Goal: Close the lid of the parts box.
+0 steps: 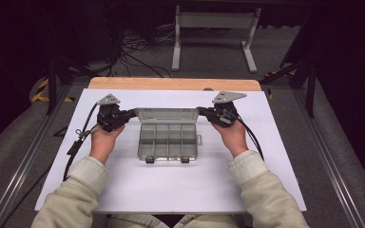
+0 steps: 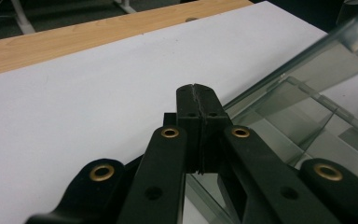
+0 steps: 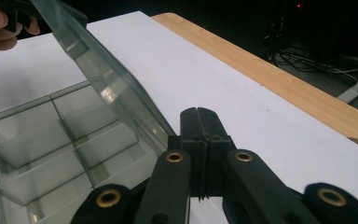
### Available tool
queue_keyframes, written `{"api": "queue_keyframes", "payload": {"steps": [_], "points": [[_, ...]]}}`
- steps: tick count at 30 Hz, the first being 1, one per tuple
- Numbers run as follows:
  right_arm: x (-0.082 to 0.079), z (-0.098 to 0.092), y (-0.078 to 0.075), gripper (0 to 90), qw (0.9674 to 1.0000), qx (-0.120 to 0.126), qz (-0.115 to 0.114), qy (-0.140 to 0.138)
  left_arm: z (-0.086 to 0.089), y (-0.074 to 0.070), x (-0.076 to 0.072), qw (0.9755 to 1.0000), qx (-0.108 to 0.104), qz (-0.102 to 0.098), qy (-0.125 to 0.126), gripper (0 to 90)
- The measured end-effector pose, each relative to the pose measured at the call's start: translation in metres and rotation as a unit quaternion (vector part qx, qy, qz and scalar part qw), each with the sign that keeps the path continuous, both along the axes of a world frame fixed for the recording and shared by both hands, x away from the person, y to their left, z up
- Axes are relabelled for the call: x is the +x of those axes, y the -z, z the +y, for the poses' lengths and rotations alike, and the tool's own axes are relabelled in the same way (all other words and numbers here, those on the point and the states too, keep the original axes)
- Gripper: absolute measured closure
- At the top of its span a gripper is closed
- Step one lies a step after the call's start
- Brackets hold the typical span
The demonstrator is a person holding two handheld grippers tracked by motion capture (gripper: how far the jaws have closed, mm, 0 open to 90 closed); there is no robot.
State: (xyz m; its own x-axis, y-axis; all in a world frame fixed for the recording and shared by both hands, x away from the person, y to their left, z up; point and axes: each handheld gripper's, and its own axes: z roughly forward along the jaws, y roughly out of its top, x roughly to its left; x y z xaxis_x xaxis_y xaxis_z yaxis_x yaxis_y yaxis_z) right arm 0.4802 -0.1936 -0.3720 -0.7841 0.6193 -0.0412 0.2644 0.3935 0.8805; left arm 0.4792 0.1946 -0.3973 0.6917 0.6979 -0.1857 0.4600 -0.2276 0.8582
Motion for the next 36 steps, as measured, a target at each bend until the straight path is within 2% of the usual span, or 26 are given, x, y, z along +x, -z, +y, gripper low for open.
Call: {"api": "queue_keyframes", "payload": {"steps": [3,10,26,34,36], "points": [[-0.003,0.0,-0.001,90.0,1.0,0.001,-0.001,-0.004,0.001,-0.001,-0.003,1.0,-0.001,-0.002,0.003,89.9],[-0.015,-0.003,-0.004,90.0,0.9998,0.01,-0.01,-0.016,0.006,-0.006,-0.018,0.9997,-0.011,-0.023,0.006,89.9],[-0.044,-0.003,-0.004,90.0,0.9982,0.037,-0.018,-0.044,0.009,-0.012,-0.042,0.9991,-0.018,-0.027,0.027,89.9],[-0.054,-0.001,-0.008,90.0,0.9978,0.032,-0.012,-0.056,0.008,-0.014,-0.053,0.9988,-0.014,-0.028,0.038,89.9],[-0.055,-0.002,-0.008,90.0,0.9978,0.034,-0.01,-0.057,0.008,-0.015,-0.054,0.9988,-0.019,-0.027,0.037,89.9]]}}
